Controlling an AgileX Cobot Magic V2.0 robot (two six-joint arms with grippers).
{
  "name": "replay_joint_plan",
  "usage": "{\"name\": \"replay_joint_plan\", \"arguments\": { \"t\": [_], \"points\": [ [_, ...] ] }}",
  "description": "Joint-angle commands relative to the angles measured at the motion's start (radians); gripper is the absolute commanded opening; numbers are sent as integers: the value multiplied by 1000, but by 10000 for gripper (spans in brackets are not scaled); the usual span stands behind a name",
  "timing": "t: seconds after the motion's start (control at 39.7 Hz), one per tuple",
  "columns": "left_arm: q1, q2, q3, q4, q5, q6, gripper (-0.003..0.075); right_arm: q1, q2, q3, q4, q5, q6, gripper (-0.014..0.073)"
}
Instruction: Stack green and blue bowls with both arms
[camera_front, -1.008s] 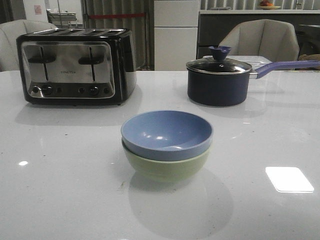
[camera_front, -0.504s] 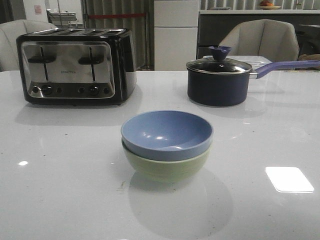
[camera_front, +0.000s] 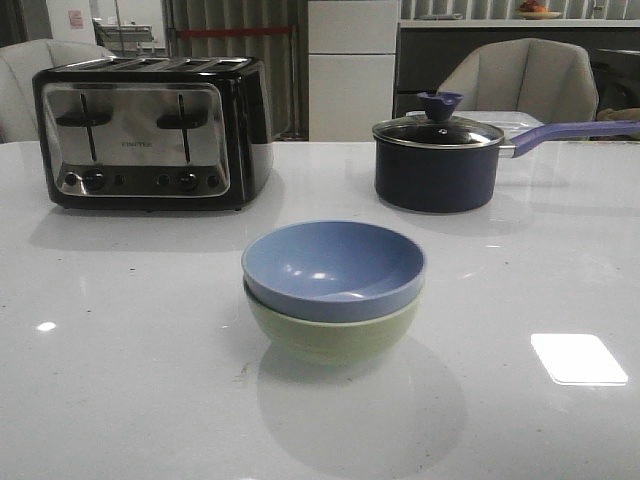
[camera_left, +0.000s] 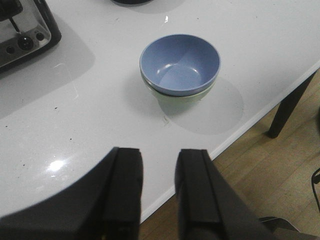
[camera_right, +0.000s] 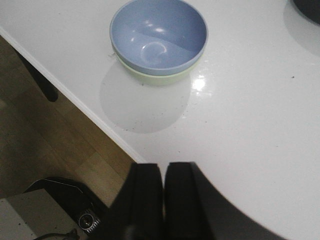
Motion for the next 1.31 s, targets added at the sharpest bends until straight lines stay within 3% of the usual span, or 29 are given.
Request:
{"name": "replay_joint_plan", "arguments": {
  "t": [0.0, 0.08, 0.23, 0.48, 0.98, 1.11, 1.28],
  "points": [
    [-5, 2, -29, -13, -79, 2, 137, -2, 3, -29, 16, -52, -5, 75],
    [-5, 2, -29, -11, -79, 2, 95, -2, 3, -29, 16, -50, -5, 38],
    [-5, 2, -29, -2, -79, 0, 100, -2, 3, -29, 16, -47, -5, 28],
    [2, 2, -29, 107, -80, -156, 100, -2, 3, -29, 16, -42, -5, 28],
    [2, 2, -29, 118, -85, -156, 100, -2, 3, -29, 16, -41, -5, 28],
    [80, -73, 23, 168, -215, -156, 99, -2, 3, -29, 16, -39, -5, 28],
    [291, -211, 263, 180, -611, -156, 99, -2, 3, -29, 16, -39, -5, 28]
  ]
}}
